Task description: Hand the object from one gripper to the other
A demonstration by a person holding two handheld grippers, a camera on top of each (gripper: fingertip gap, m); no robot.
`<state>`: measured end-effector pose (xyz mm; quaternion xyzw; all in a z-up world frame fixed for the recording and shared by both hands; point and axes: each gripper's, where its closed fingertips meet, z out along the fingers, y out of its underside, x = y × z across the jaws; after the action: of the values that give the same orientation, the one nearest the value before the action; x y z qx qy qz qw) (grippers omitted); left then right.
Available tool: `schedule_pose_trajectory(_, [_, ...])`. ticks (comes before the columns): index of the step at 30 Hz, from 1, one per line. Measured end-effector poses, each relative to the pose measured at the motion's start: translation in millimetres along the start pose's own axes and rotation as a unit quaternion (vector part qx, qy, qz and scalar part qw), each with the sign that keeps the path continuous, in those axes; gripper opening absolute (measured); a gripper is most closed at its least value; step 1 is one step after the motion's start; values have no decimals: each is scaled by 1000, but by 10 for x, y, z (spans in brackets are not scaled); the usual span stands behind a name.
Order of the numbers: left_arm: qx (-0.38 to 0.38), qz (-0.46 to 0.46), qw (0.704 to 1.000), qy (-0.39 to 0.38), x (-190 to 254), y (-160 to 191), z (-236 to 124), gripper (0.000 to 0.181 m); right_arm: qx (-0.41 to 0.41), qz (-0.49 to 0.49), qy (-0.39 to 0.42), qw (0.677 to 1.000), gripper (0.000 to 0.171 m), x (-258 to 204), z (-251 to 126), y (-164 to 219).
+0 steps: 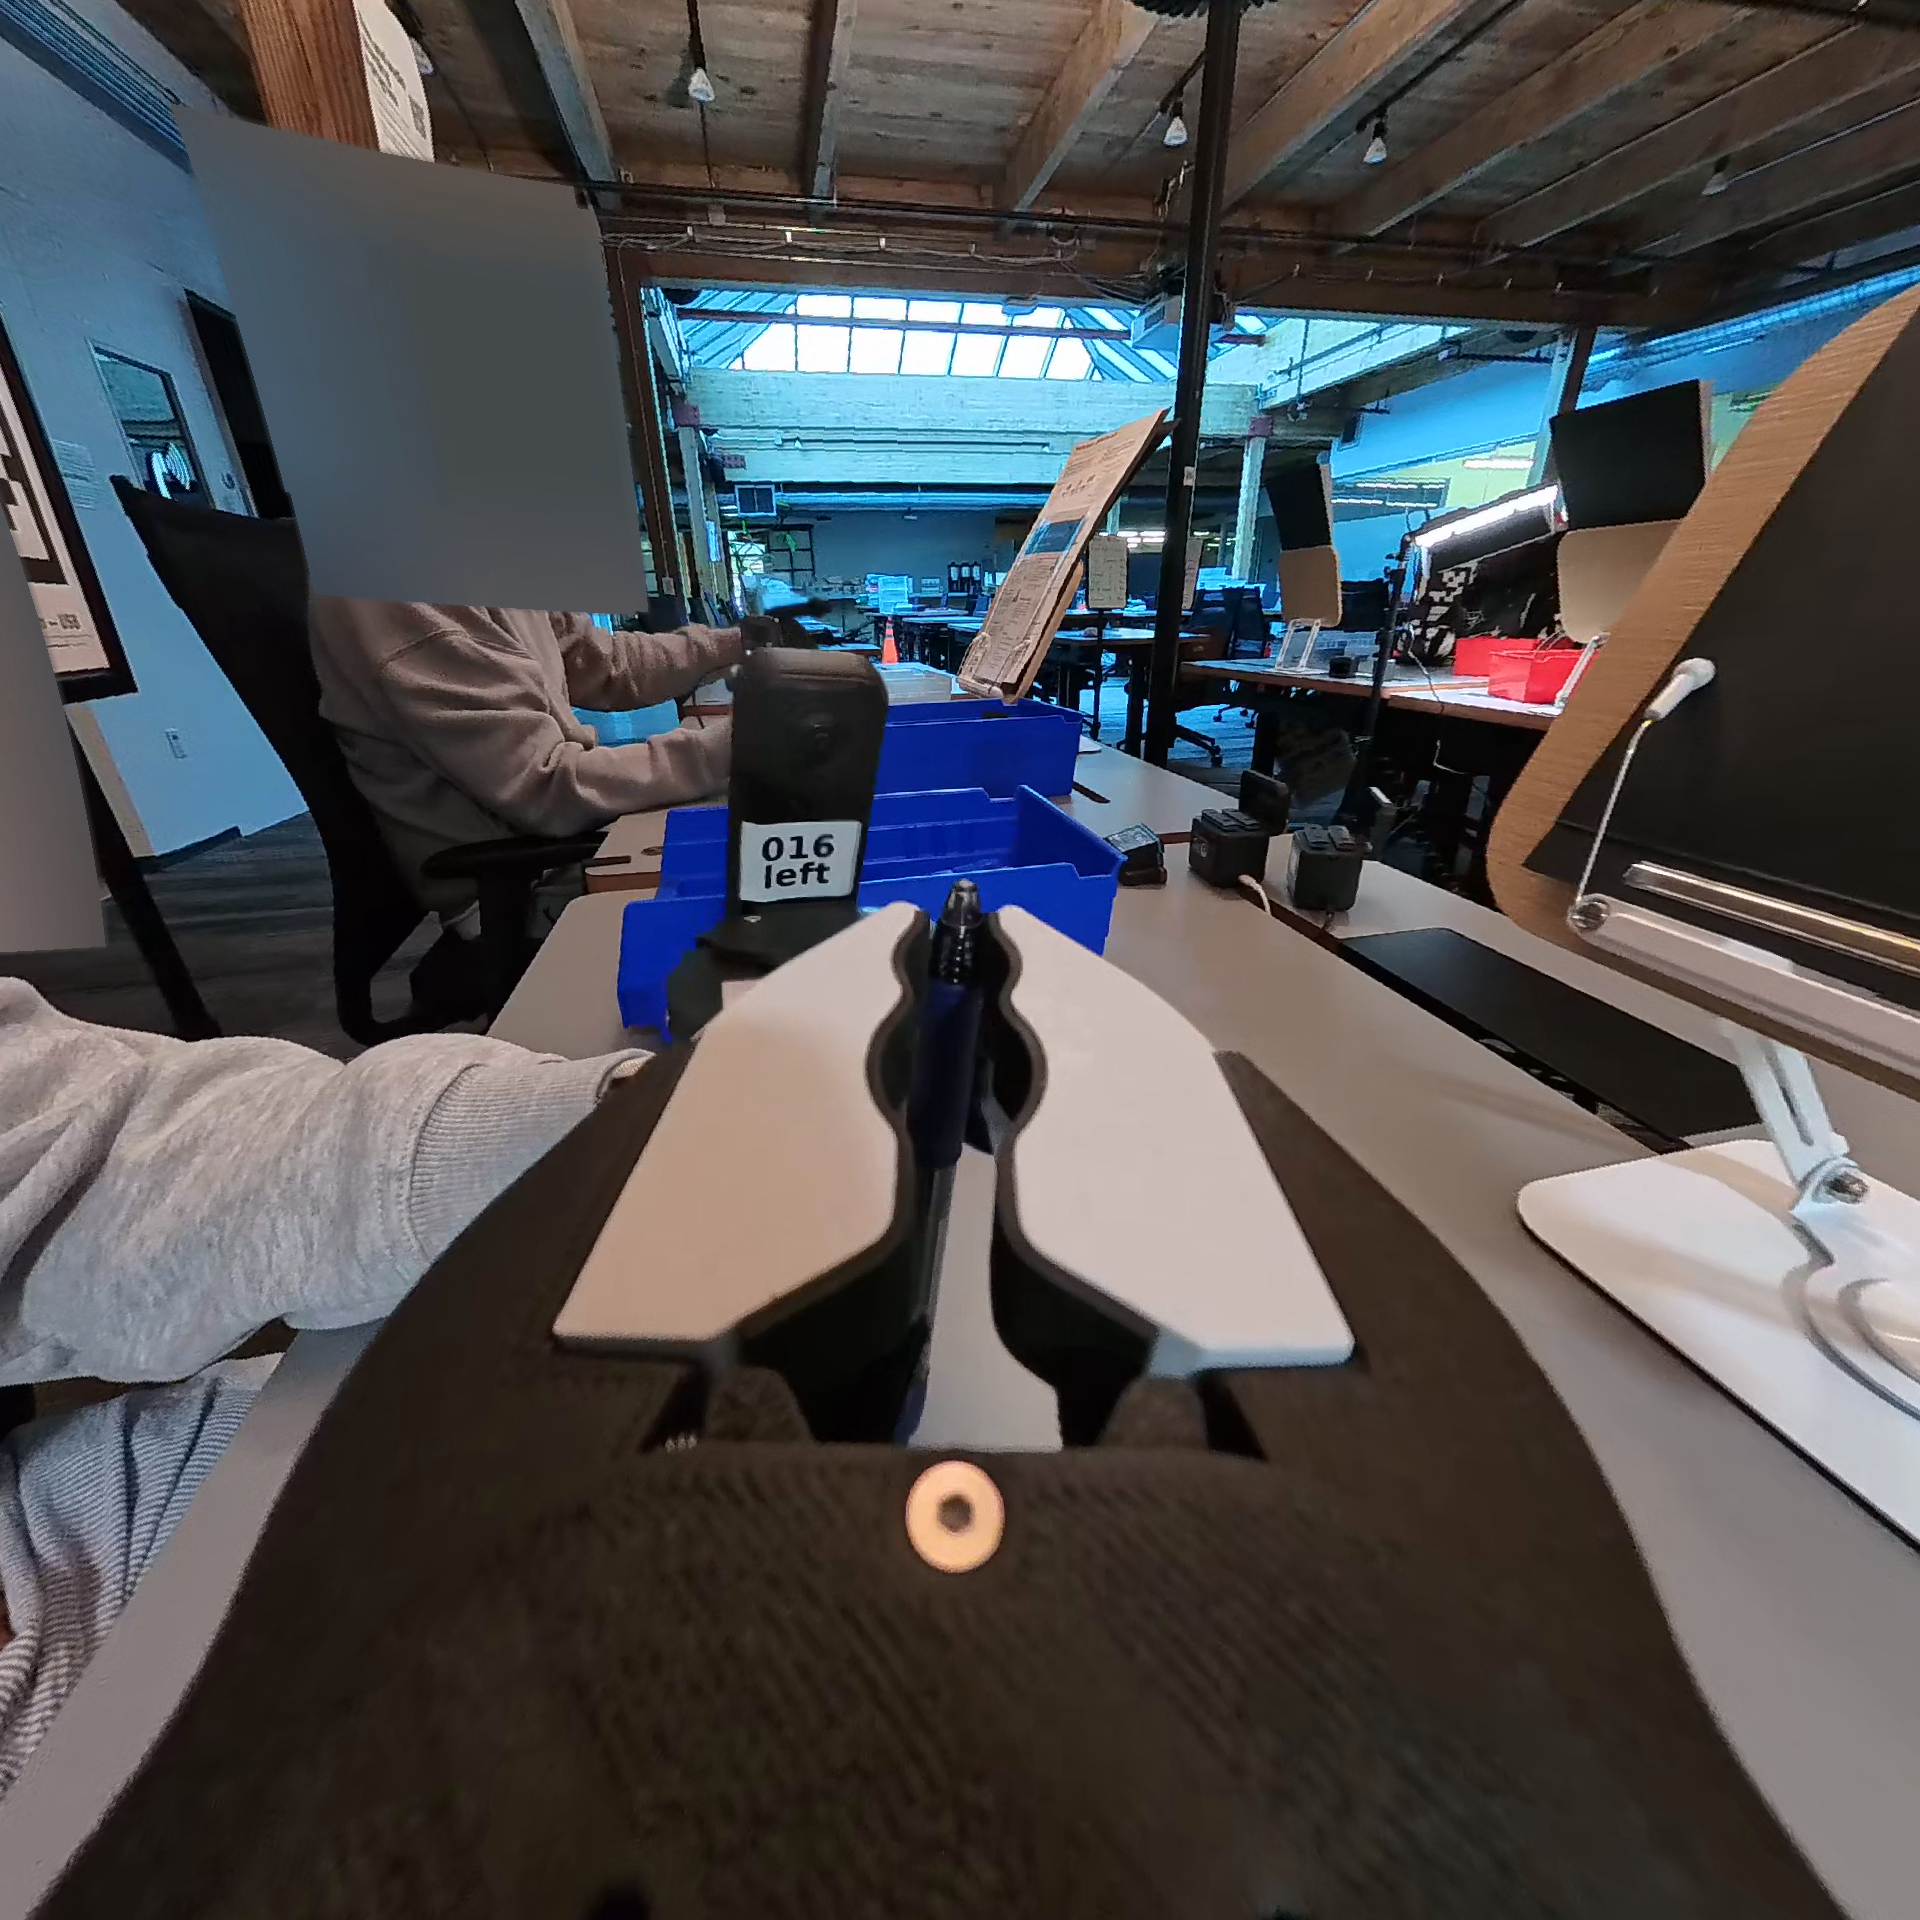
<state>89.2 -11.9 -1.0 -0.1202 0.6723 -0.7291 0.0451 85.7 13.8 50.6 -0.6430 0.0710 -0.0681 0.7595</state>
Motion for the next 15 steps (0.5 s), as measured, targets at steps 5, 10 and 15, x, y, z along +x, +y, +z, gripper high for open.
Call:
schedule_pose_trajectory(5, [-20,18,999,21,91,55,28,19,-3,-2,-1,1000,9,-16,19,11])
schedule_pose_trajectory(10, [-27,24,999,33,136,67,28,10,-4,0,-1,1000,9,-9,15,15])
schedule_pose_trajectory(15, [-24,28,999,22,104,49,22,10,10,-5,21,1000,19,59,13,-7])
